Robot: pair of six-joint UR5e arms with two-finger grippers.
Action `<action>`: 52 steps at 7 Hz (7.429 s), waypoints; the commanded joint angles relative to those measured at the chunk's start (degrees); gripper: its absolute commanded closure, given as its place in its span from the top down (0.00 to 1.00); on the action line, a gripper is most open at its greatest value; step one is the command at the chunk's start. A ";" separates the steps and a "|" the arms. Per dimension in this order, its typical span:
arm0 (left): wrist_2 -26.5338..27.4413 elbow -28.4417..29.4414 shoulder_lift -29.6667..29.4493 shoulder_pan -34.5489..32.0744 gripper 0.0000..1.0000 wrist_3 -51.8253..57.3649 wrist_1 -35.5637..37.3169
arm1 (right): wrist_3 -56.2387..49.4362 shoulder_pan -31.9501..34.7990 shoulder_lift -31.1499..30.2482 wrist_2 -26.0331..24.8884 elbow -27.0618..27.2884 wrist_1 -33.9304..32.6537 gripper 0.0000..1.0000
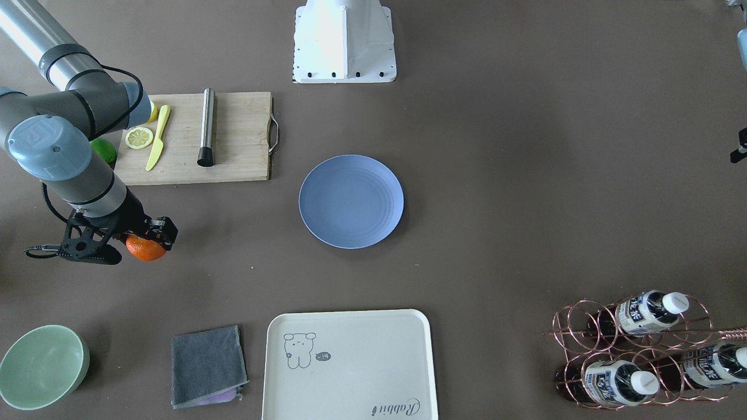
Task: Pick orange to plate
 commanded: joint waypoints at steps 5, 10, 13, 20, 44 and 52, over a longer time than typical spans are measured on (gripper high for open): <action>0.00 0.15 0.02 0.00 0.98 -0.03 -0.02 | 32.78 -19.93 25.32 -13.67 -6.15 -13.73 0.00; 0.00 -0.20 1.17 0.00 0.98 -0.03 -0.02 | 33.51 -22.77 28.44 -15.63 -12.61 -11.53 0.00; 0.00 -0.29 1.17 0.00 0.98 0.06 -0.02 | 31.85 -22.77 28.53 -16.07 -13.05 -10.03 0.98; 0.53 0.68 3.44 -0.70 0.98 2.49 1.03 | -9.86 5.98 7.94 3.22 -0.33 -10.82 1.00; 0.53 2.78 4.59 -8.09 0.98 15.26 9.91 | -71.61 44.64 -29.30 17.24 1.10 -7.84 1.00; 0.53 2.43 4.59 -8.09 0.98 15.26 9.91 | -72.14 44.55 -30.36 17.32 5.67 -16.10 1.00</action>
